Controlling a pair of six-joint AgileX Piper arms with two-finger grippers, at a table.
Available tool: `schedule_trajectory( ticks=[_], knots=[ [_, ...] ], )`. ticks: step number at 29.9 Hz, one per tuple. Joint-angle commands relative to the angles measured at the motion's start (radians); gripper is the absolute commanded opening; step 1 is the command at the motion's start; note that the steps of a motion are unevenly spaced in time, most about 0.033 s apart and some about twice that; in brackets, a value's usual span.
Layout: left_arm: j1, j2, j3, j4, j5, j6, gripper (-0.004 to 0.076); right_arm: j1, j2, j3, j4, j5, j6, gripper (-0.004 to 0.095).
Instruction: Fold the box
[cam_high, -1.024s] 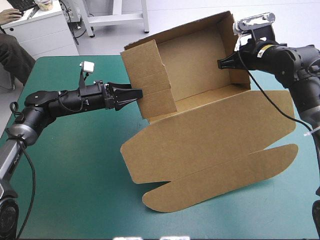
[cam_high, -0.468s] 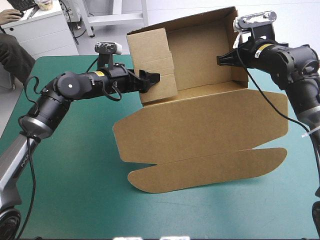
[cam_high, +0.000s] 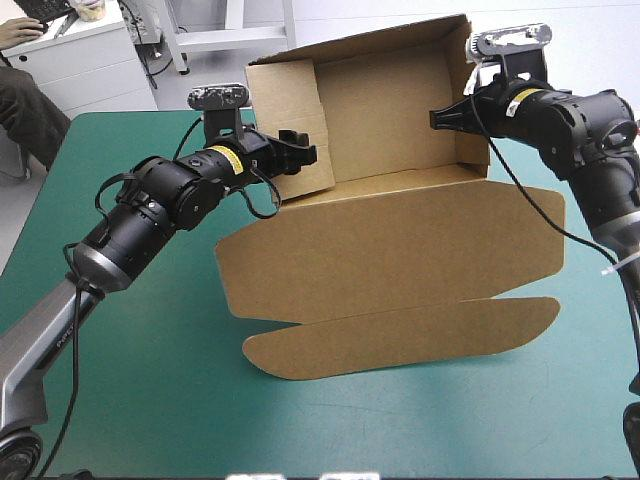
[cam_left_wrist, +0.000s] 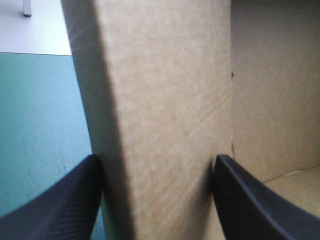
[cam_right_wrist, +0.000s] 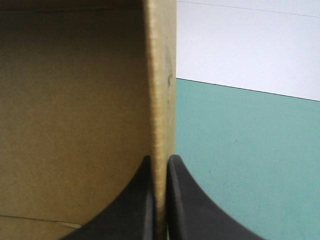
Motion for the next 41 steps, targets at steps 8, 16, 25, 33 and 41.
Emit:
schedule_trajectory(
  ticks=[8, 16, 25, 33, 41],
  knots=[
    [-0.009, -0.032, -0.039, 0.031, -0.054, -0.073, -0.0004, 0.004, -0.038, -0.026, 0.073, -0.012, 0.005, -0.0015],
    [-0.009, -0.028, -0.039, 0.099, 0.075, -0.065, -0.0004, 0.004, -0.003, -0.026, 0.109, 0.154, -0.023, -0.0015],
    [-0.009, 0.039, -0.039, 0.095, 0.269, 0.038, -0.0004, 0.004, 0.126, -0.026, 0.170, 0.283, -0.039, -0.0015],
    [-0.009, 0.148, -0.039, 0.042, 0.398, 0.066, -0.0004, 0.004, 0.224, -0.026, 0.161, 0.360, -0.039, -0.0015],
    [-0.009, 0.228, -0.039, -0.042, 0.415, 0.087, -0.0004, 0.004, 0.282, -0.026, 0.185, 0.373, -0.064, -0.0015]
  ],
)
